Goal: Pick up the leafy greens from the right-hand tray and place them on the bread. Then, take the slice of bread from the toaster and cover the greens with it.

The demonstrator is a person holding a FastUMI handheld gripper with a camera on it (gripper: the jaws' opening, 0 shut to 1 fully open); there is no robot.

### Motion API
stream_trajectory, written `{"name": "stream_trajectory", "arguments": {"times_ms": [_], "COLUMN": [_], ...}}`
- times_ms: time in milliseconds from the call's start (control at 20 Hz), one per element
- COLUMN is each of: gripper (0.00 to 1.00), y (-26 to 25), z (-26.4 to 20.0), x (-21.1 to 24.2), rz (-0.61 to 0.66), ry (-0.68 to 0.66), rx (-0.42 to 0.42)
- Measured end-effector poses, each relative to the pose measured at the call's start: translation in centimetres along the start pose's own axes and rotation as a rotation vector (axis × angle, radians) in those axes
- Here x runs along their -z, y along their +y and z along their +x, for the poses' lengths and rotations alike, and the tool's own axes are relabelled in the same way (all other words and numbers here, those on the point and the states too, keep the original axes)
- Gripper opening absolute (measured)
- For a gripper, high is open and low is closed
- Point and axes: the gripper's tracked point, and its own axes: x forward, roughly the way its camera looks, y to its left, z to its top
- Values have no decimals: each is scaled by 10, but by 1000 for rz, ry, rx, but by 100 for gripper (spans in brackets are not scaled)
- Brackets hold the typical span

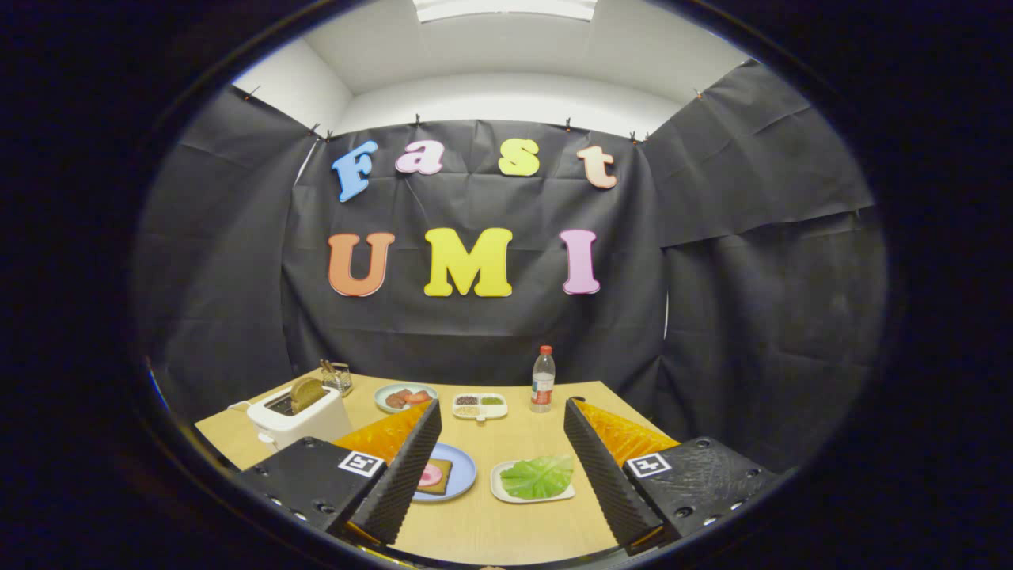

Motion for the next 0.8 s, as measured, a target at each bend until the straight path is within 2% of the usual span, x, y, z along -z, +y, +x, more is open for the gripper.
{"name": "stream_trajectory", "arguments": {"times_ms": [350, 800], "gripper": [95, 96], "y": [-33, -92], "z": [58, 137], "x": [49, 134], "rz": [43, 116], "ry": [160, 388], "rx": [47, 119]}}
